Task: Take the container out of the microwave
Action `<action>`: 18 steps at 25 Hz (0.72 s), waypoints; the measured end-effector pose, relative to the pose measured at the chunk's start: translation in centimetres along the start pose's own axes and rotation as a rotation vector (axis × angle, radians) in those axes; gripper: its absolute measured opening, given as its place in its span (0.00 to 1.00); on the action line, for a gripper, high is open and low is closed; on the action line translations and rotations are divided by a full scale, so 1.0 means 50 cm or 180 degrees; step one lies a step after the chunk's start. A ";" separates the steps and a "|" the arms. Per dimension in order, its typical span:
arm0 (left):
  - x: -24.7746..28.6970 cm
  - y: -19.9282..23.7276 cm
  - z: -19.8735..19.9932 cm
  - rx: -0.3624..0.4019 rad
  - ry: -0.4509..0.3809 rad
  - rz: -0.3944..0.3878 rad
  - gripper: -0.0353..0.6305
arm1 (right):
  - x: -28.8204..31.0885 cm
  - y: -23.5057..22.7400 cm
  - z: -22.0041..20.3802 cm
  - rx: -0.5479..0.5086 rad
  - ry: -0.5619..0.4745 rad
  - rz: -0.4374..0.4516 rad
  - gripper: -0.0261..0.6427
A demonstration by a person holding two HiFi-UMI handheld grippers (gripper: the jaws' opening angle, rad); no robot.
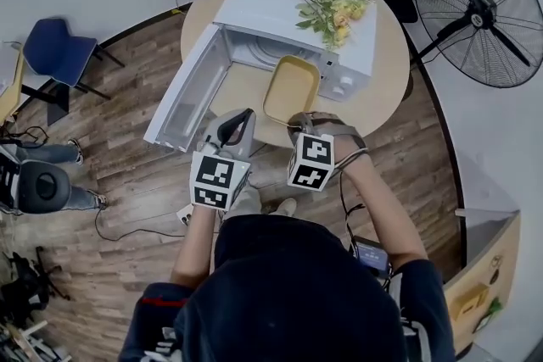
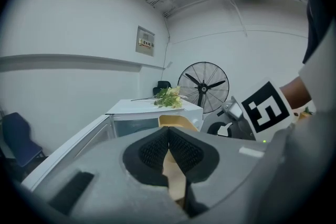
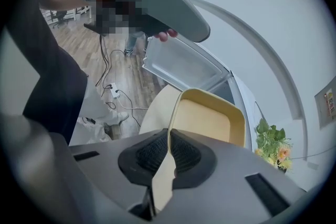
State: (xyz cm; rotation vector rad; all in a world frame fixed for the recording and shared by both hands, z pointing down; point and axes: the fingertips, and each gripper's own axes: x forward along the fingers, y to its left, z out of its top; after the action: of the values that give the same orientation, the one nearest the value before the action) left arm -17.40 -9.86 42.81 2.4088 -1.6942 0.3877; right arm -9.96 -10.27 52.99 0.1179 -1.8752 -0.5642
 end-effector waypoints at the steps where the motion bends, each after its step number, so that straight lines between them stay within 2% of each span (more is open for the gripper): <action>1: -0.005 -0.006 0.000 -0.0007 -0.0013 0.0011 0.08 | -0.007 0.004 -0.003 0.0001 -0.0003 -0.0012 0.07; 11: -0.059 -0.066 -0.010 0.0007 -0.0070 0.0087 0.08 | -0.054 0.056 -0.024 -0.0048 -0.0019 -0.0059 0.07; 18: -0.091 -0.077 -0.019 0.0001 -0.0081 0.0158 0.08 | -0.068 0.084 -0.022 -0.0101 -0.0038 -0.0032 0.07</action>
State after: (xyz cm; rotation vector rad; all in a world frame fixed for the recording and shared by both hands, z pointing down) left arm -15.35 -4.19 42.37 2.3857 -1.7677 0.3661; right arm -6.91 -5.77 52.17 0.1033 -1.8775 -0.6023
